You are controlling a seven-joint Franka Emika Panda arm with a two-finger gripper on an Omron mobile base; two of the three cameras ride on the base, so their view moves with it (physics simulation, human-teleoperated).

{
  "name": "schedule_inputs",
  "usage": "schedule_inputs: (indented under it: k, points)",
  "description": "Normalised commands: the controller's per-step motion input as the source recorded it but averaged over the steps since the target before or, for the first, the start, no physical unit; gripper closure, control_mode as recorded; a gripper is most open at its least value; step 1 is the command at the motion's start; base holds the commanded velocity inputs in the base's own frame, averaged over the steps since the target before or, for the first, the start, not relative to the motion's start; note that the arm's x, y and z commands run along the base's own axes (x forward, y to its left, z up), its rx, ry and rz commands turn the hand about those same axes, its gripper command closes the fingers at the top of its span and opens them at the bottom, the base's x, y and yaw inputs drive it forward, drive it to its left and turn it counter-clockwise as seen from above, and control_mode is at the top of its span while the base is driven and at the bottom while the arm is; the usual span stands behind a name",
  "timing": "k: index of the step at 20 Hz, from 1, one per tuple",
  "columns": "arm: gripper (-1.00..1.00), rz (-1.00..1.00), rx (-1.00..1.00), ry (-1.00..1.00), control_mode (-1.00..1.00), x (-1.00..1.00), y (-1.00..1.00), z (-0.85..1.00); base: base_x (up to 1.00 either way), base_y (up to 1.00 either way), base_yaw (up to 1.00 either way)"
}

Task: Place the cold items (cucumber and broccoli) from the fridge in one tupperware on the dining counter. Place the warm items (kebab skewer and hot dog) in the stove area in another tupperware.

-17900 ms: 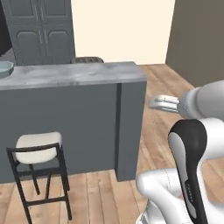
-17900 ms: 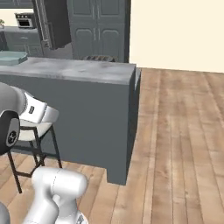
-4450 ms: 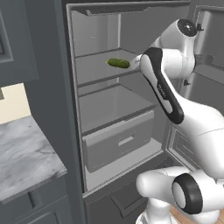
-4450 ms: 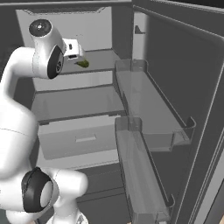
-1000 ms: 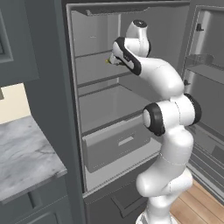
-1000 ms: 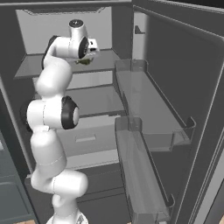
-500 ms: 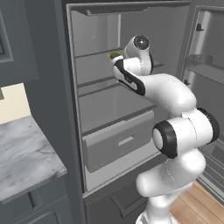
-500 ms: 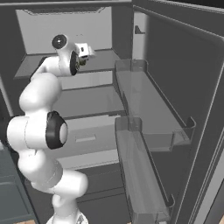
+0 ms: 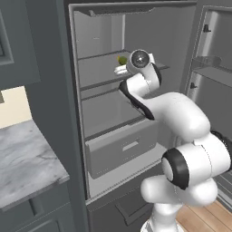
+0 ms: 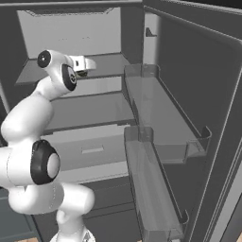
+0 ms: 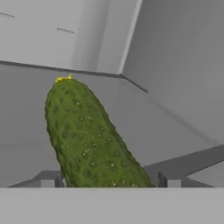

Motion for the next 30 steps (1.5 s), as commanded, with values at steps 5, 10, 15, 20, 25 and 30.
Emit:
schedule_inputs:
  k: [5, 10, 15, 20, 25, 30]
  points:
    - [1.0, 0.0, 0.0, 0.0, -1.0, -0.64, -0.01, 0.39, 0.0, 0.0, 0.0]
    - [1.0, 0.0, 0.09, -0.09, -1.0, -0.97, -0.1, 0.1, 0.0, 0.0, 0.0]
    - [1.0, 0.0, 0.18, -0.09, -1.0, -1.0, -0.11, 0.08, 0.0, 0.0, 0.0]
    - [1.0, 0.0, 0.19, 0.0, -1.0, -1.0, -0.06, 0.17, 0.0, 0.0, 0.0]
    - [1.0, 0.0, 0.17, 0.04, -1.0, -0.99, -0.01, 0.22, 0.0, 0.0, 0.0]
    - [1.0, 0.0, 0.06, 0.14, -1.0, -0.92, 0.0, 0.14, 0.0, 0.0, 0.0]
